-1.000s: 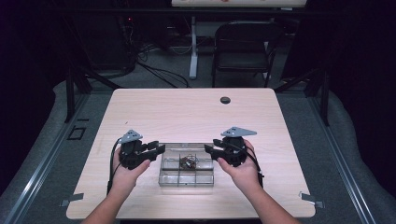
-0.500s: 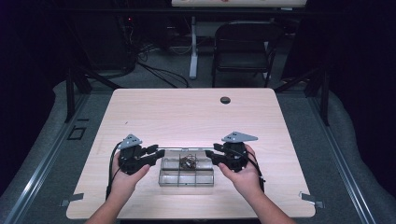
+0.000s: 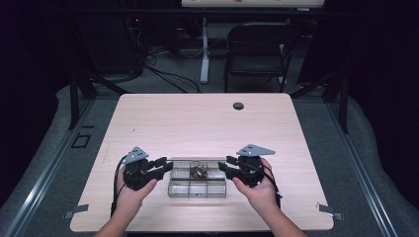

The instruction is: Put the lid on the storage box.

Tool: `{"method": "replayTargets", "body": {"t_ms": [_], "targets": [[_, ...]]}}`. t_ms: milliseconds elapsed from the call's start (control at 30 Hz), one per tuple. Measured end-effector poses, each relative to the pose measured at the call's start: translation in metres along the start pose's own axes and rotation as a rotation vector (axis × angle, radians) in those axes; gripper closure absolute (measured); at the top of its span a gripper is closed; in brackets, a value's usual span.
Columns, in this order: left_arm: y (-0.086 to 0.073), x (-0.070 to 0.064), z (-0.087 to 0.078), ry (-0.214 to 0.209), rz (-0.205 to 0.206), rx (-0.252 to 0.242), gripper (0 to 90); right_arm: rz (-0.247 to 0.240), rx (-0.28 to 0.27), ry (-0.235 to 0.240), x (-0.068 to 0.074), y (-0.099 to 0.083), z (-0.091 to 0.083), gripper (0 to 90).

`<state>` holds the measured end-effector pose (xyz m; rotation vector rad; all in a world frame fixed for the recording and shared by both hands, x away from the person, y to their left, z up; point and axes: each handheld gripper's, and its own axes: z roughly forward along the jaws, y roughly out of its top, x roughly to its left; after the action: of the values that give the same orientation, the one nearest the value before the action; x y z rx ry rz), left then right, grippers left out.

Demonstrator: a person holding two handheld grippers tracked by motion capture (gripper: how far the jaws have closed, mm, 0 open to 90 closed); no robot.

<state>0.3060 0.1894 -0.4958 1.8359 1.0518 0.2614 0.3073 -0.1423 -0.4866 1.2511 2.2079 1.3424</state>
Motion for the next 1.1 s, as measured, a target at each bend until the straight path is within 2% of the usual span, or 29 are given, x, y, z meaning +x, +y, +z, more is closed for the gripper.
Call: {"method": "replayTargets", "body": {"t_ms": [333,500,1100], "targets": [[-0.003,-0.002,-0.004,0.002,0.008,-0.007,67.3,0.021,-0.005,0.019,-0.002,-0.004,-0.004,65.2],[-0.004,-0.002,-0.007,-0.002,0.014,-0.001,69.4,0.016,0.005,0.028,-0.003,-0.005,-0.007,66.4],[-0.01,-0.005,-0.012,-0.01,0.013,0.004,72.0,0.036,0.022,0.052,-0.003,-0.012,-0.014,74.6]]}}
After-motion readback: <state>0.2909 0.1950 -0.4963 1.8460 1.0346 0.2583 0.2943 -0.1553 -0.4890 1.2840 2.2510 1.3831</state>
